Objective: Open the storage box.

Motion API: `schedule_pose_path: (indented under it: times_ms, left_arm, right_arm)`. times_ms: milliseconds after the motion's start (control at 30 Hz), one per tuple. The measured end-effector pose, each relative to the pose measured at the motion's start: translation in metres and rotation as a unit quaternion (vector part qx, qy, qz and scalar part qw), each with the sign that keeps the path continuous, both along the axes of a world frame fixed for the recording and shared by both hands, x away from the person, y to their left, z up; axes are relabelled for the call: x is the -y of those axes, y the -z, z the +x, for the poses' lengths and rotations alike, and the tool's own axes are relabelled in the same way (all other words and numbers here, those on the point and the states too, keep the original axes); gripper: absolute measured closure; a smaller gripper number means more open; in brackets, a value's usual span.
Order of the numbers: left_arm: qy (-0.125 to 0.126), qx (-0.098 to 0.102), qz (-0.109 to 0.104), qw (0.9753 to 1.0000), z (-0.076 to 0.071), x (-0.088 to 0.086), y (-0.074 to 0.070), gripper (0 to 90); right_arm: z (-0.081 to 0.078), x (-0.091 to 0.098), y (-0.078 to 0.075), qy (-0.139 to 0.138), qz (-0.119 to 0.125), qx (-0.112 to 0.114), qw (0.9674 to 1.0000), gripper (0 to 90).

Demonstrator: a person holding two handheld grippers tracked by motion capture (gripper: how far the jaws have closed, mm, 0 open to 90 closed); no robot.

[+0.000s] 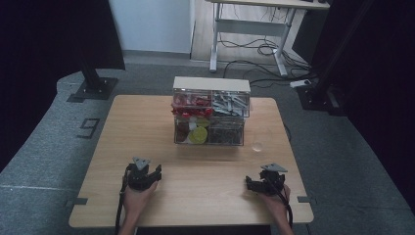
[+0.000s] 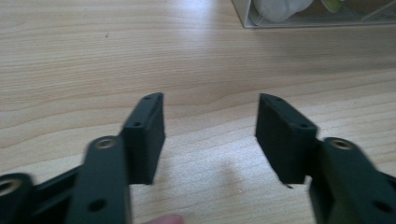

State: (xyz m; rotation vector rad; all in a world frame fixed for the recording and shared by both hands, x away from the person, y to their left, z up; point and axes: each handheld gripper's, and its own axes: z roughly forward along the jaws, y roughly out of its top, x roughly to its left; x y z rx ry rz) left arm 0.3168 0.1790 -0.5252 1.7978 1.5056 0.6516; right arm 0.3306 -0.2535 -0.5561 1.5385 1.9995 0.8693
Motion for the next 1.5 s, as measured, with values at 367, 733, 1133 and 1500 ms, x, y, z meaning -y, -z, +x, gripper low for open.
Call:
schedule_pose_path:
  times_ms: [367,733,1133,1500]
  left_arm:
    - [0.041,0.025,-0.036,0.9982,-0.001,-0.002,-0.016,77.4]
    - [0.079,0.038,-0.045,0.9951,0.006,0.012,-0.036,87.6]
    - [0.1,0.03,-0.054,0.9931,0.014,0.024,-0.041,88.4]
    - [0.113,0.023,-0.059,0.9916,0.023,0.035,-0.041,89.5]
  right_arm:
    - [-0.003,0.0,0.0,0.002,0.0,0.005,1.0,6.9]
    - [-0.005,0.0,0.0,0.004,0.0,0.005,1.0,7.9]
    - [-0.005,0.0,0.0,0.003,0.0,0.006,1.0,8.1]
    - [-0.005,0.0,0.0,0.003,0.0,0.006,1.0,8.4]
